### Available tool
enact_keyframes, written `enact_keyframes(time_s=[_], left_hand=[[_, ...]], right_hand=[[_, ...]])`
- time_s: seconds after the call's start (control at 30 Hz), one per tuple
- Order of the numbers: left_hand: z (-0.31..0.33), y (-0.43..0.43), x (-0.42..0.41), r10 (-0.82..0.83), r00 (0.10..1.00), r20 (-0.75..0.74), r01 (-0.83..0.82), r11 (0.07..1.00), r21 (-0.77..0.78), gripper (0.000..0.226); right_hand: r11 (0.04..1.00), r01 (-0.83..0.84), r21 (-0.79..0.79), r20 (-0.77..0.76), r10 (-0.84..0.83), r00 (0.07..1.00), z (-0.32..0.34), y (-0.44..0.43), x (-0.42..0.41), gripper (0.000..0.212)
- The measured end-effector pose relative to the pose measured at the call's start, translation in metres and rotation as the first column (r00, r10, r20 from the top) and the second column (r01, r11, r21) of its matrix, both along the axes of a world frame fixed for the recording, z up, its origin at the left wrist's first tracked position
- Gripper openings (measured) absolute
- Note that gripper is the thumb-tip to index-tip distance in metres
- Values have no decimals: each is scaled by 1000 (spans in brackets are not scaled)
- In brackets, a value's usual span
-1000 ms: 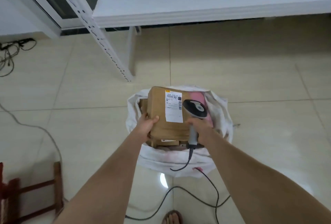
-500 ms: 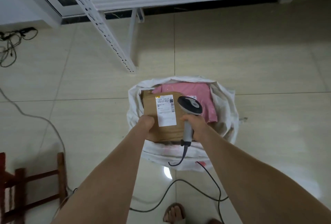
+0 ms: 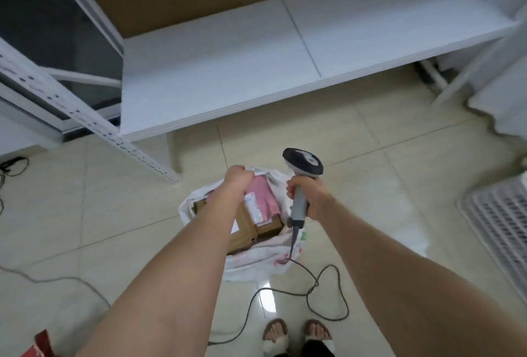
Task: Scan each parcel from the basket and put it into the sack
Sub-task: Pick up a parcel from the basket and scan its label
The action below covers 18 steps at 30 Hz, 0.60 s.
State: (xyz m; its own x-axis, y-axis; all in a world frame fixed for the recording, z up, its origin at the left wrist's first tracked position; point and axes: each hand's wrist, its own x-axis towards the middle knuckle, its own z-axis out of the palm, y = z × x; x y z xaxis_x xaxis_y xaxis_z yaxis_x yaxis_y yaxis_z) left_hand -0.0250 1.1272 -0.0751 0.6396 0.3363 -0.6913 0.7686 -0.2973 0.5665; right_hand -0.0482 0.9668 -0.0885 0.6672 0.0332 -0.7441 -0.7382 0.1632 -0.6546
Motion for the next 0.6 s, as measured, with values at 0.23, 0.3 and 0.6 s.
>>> enact_keyframes(time_s=[0.23,0.3,0.6], left_hand=[[143,-120,23,-214,968,131,219,975,-26,38],[174,-158,22,-276,947,167,286,957,-41,50],[262,-332,-2,-521,813,261,555,828,-77,50]], right_hand=[[969,241,56,66,-244,968,145,-109,-17,21],[945,321,63,68,-325,943,176,-139,-30,18],[773,634,35,113,-633,766,262,-280,-99,15]])
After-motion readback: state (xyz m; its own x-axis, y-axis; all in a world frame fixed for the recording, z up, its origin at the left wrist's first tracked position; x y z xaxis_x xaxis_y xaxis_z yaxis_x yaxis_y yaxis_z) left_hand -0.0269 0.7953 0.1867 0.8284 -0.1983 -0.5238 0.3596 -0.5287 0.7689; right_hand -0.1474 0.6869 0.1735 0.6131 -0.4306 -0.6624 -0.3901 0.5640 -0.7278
